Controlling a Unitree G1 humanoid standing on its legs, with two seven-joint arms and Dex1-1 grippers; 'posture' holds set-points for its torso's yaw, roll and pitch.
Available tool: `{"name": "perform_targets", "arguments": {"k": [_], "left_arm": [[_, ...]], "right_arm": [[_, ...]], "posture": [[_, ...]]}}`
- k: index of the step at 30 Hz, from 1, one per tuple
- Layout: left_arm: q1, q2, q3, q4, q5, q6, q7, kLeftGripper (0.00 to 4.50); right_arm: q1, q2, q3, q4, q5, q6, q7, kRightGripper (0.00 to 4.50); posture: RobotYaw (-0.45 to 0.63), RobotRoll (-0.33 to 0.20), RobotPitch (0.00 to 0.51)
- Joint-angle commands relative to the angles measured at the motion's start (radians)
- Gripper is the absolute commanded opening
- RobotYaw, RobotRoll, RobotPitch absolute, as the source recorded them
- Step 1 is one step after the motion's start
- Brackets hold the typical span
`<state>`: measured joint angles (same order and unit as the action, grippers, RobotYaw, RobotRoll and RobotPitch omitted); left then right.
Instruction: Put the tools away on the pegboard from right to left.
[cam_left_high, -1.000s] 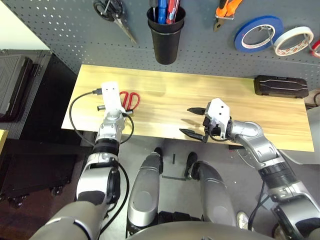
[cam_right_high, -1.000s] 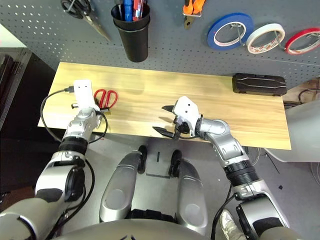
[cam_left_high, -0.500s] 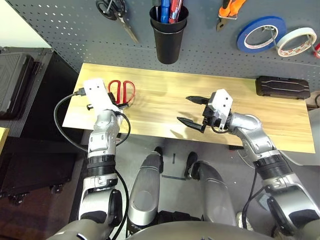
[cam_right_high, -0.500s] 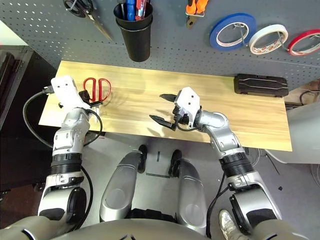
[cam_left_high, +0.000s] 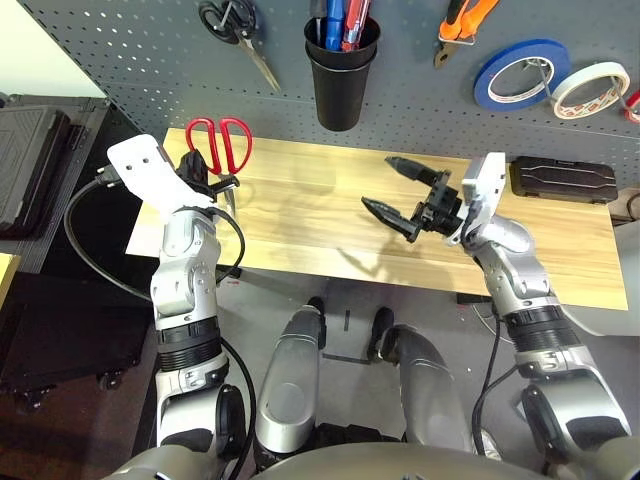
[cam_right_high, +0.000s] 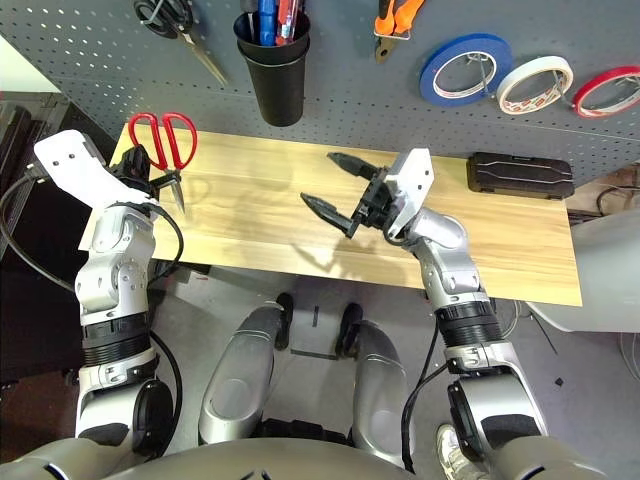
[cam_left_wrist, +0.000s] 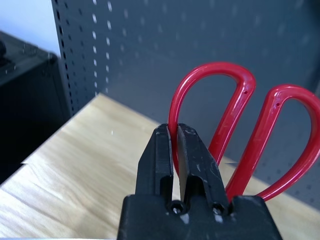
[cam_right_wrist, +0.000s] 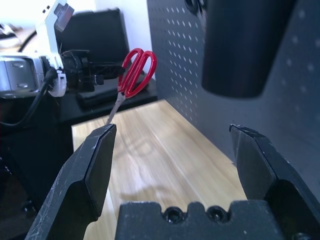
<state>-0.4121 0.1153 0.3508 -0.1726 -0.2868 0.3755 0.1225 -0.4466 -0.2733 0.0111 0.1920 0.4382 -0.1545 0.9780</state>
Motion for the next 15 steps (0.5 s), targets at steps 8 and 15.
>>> {"name": "perform_targets", "arguments": {"k": [8, 15], "left_arm": [[-0.007, 0.033, 0.052, -0.097, -0.075, 0.004, -0.007, 0.05], [-0.082, 0.065, 0.056, -0.085, -0.111, 0.002, -0.016, 0.05]], "right_arm": [[0.009, -0.027, -0.052, -0.111, 0.090, 0.020, 0.025, 4.50], [0.000, -0.002, -0.072, -0.119, 0.108, -0.028, 0.018, 4.50]], "posture": [[0.38, 0.000, 0.245], [0.37, 0.000, 0.232]]}}
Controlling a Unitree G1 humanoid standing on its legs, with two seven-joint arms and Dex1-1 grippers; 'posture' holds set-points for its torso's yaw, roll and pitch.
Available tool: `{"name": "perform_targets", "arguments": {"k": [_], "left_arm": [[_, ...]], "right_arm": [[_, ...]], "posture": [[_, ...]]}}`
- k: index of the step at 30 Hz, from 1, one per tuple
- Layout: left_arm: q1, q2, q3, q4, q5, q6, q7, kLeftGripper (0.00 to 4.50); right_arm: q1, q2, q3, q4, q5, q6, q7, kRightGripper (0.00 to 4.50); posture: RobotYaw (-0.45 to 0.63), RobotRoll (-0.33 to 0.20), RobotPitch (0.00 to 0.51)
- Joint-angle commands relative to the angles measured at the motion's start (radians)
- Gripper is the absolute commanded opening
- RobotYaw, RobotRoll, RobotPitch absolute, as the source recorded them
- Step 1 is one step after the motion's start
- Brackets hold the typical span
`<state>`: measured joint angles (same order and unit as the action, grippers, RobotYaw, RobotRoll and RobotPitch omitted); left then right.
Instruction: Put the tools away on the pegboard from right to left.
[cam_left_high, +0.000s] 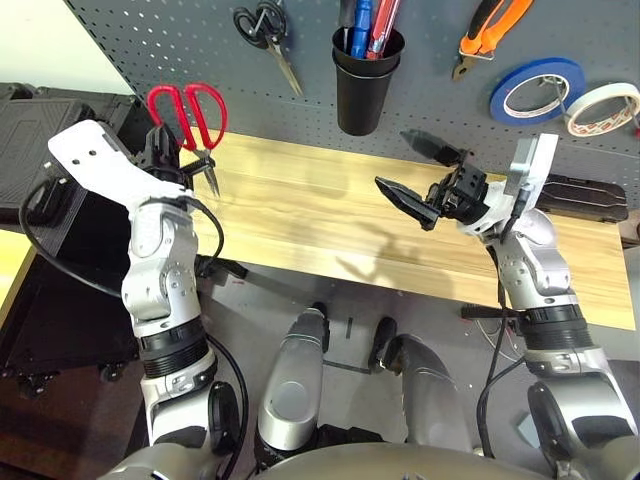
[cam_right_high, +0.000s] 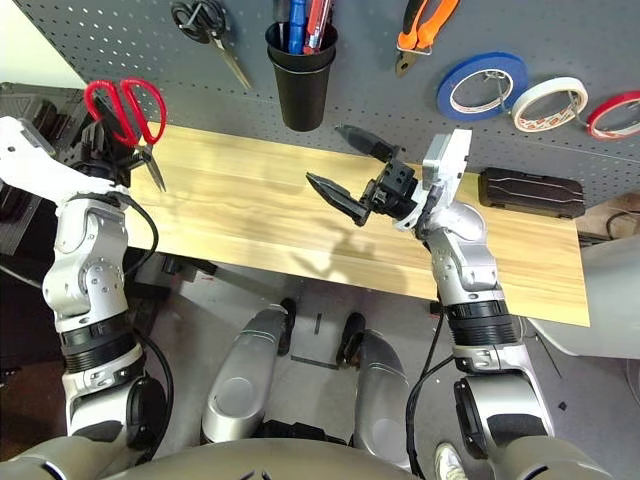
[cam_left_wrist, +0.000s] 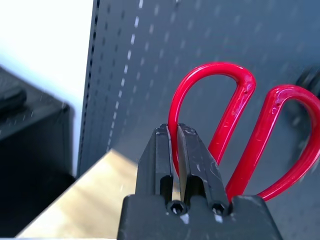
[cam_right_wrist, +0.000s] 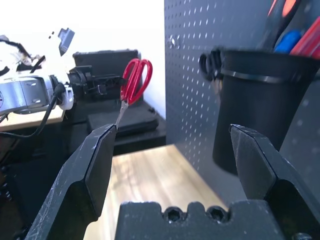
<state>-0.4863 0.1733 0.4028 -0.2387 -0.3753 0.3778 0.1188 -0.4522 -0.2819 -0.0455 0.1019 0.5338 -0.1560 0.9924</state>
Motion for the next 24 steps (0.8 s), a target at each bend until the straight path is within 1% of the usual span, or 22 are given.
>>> {"name": "perform_targets", "arguments": {"k": [1, 10, 17, 24], "left_arm": [[-0.013, 0.010, 0.004, -0.018, -0.027, 0.001, -0.013, 0.05], [-0.063, 0.021, -0.009, -0.021, -0.068, 0.021, -0.026, 0.05], [-0.101, 0.016, -0.034, -0.005, -0.096, 0.036, -0.040, 0.05], [-0.165, 0.005, -0.093, 0.054, -0.099, 0.039, -0.075, 0.05]], "right_arm": [[0.005, 0.009, -0.017, -0.031, 0.012, -0.030, 0.002, 4.50], [-0.009, 0.020, -0.042, -0.009, 0.003, -0.095, -0.008, 4.50], [-0.008, 0.026, -0.041, -0.010, -0.003, -0.103, -0.019, 4.50], [-0.001, 0.034, -0.035, -0.022, -0.008, -0.108, -0.035, 4.50]], "posture": [[0.36, 0.000, 0.229], [0.35, 0.000, 0.219], [0.33, 0.000, 0.213], [0.32, 0.000, 0.210]]}}
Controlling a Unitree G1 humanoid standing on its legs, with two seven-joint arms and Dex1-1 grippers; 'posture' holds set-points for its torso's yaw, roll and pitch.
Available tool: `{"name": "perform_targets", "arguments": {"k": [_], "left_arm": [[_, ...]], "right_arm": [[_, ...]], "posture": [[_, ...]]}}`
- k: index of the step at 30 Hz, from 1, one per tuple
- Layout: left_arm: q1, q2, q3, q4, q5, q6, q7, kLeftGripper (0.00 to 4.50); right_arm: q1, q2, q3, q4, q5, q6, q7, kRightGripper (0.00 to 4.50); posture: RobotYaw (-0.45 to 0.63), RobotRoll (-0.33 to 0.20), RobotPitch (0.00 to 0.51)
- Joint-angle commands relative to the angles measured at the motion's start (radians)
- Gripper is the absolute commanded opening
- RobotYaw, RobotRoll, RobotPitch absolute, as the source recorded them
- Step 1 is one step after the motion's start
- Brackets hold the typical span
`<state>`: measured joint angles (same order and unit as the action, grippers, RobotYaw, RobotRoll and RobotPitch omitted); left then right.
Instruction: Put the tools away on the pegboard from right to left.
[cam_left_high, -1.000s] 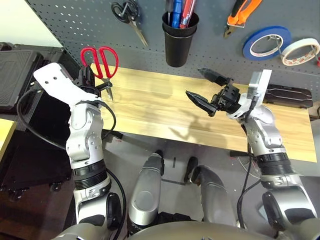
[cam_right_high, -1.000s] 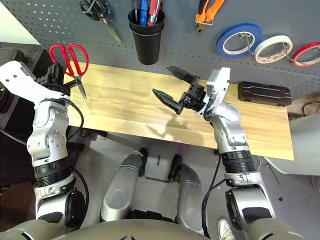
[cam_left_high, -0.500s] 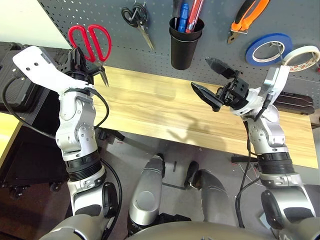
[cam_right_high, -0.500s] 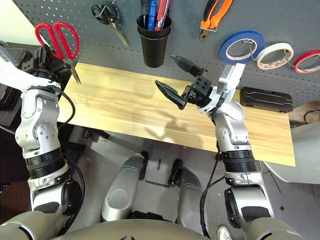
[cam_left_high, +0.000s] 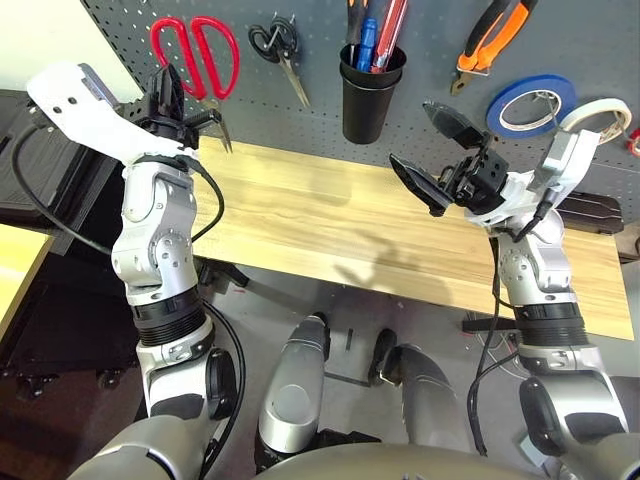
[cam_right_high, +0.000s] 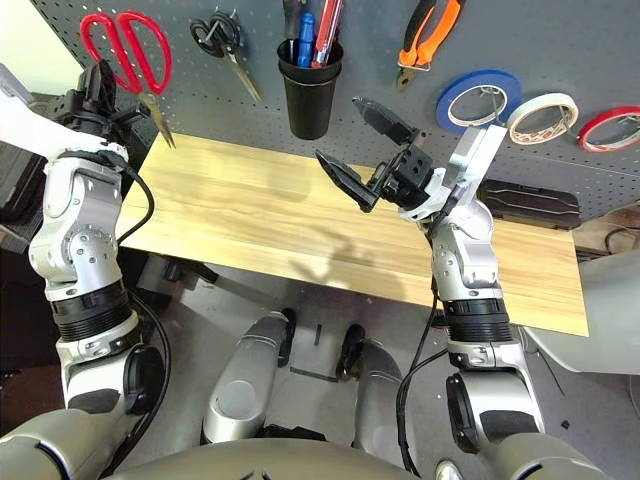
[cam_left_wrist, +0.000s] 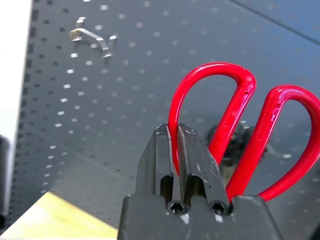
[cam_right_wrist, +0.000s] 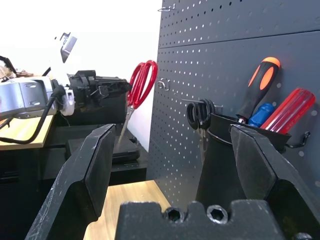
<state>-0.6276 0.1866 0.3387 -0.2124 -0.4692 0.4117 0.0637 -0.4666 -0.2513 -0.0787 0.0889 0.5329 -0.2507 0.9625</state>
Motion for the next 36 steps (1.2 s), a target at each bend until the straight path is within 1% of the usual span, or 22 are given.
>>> {"name": "perform_targets", "arguments": {"k": [1, 7, 12, 21, 26, 32, 36], "left_arm": [[-0.035, -0.011, -0.038, 0.040, 0.000, 0.007, -0.023, 0.05], [-0.074, -0.019, -0.068, 0.137, 0.036, -0.015, -0.022, 0.05], [-0.087, -0.032, -0.061, 0.187, 0.045, -0.044, -0.013, 0.05], [-0.133, -0.027, -0.052, 0.307, 0.056, -0.102, -0.027, 0.05], [-0.167, -0.019, -0.059, 0.402, 0.076, -0.137, -0.045, 0.05], [-0.244, -0.010, -0.069, 0.592, 0.122, -0.206, -0.073, 0.05], [-0.312, 0.010, -0.079, 0.762, 0.170, -0.272, -0.097, 0.05]], "right_arm": [[0.013, 0.005, -0.001, -0.009, -0.007, -0.014, -0.007, 4.50], [0.014, 0.011, 0.005, -0.020, -0.012, -0.011, -0.022, 4.50], [0.006, 0.018, 0.007, -0.021, -0.020, -0.014, -0.036, 4.50], [0.007, 0.022, 0.009, -0.024, -0.032, -0.020, -0.051, 4.50], [0.003, 0.028, 0.014, -0.026, -0.045, -0.020, -0.067, 4.50], [-0.008, 0.039, 0.023, -0.021, -0.063, -0.025, -0.091, 4.50], [-0.020, 0.051, 0.029, -0.012, -0.076, -0.034, -0.108, 4.50]], "posture": [[0.32, 0.000, 0.210], [0.30, 0.000, 0.212], [0.29, 0.000, 0.212], [0.27, 0.000, 0.206], [0.26, 0.000, 0.202], [0.25, 0.000, 0.196], [0.24, 0.000, 0.193]]}}
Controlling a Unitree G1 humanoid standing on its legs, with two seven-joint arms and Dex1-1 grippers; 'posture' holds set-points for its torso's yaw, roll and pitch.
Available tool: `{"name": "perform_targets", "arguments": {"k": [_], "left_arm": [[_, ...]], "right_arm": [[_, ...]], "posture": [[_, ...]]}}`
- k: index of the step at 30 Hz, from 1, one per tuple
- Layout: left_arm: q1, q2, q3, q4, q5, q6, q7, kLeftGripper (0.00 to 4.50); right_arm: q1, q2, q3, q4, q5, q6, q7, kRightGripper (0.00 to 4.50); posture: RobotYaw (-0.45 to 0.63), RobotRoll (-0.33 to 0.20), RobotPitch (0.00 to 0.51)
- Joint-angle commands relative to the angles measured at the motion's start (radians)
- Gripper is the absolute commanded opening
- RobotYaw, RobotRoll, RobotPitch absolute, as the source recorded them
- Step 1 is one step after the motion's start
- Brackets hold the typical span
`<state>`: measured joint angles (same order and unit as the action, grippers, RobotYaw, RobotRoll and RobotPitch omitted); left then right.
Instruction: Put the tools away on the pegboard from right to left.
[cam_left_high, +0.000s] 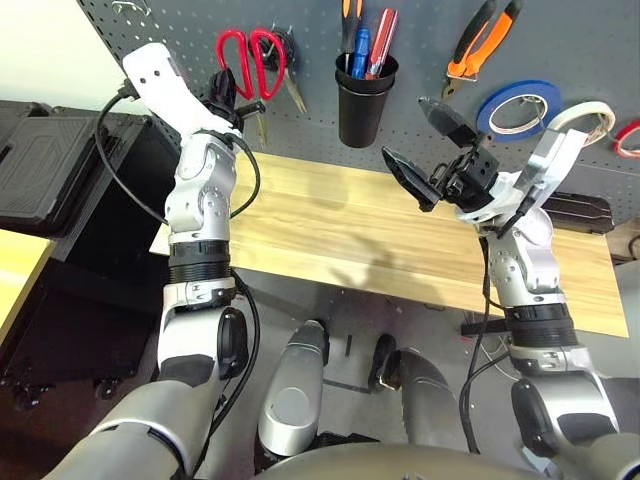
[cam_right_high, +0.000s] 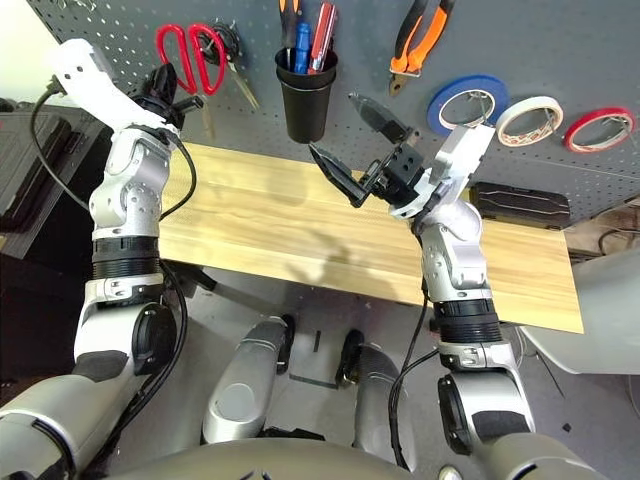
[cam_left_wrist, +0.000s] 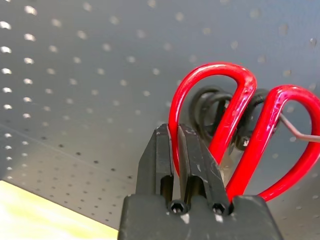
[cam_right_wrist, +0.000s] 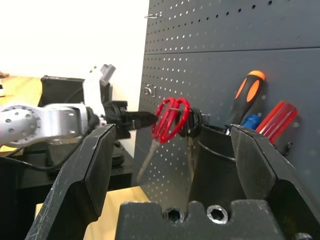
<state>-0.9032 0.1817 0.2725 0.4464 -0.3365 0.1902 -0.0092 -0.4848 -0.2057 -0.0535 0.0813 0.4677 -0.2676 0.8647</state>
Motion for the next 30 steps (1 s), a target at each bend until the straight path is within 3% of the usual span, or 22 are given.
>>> {"name": "perform_targets", "arguments": {"k": [1, 3, 7, 15, 23, 30], "left_arm": [[-0.050, 0.019, -0.015, 0.139, 0.046, -0.065, -0.030, 0.05], [-0.070, 0.026, -0.016, 0.206, 0.064, -0.097, -0.027, 0.05], [-0.053, 0.039, -0.026, 0.232, 0.084, -0.126, -0.054, 1.23], [0.193, 0.054, -0.075, -0.005, 0.125, -0.151, -0.115, 4.35], [0.455, 0.076, -0.108, -0.233, 0.118, -0.209, -0.230, 4.43], [0.574, 0.103, -0.094, -0.215, 0.140, -0.327, -0.286, 4.43]], "right_arm": [[-0.003, 0.008, 0.005, -0.003, -0.013, -0.019, -0.013, 4.50], [-0.004, 0.013, 0.006, 0.000, -0.018, -0.023, -0.018, 4.50], [0.003, 0.022, 0.007, -0.006, -0.031, -0.025, -0.040, 4.50], [0.037, 0.029, -0.004, 0.032, -0.112, -0.020, -0.159, 4.50], [0.101, 0.049, -0.053, 0.110, -0.208, -0.079, -0.355, 4.50], [0.140, 0.046, -0.124, 0.231, -0.305, -0.164, -0.553, 4.50]], "posture": [[0.24, 0.000, 0.193], [0.24, 0.000, 0.193], [0.22, 0.000, 0.191], [0.22, 0.000, 0.191], [0.23, 0.000, 0.182], [0.21, 0.000, 0.165]]}}
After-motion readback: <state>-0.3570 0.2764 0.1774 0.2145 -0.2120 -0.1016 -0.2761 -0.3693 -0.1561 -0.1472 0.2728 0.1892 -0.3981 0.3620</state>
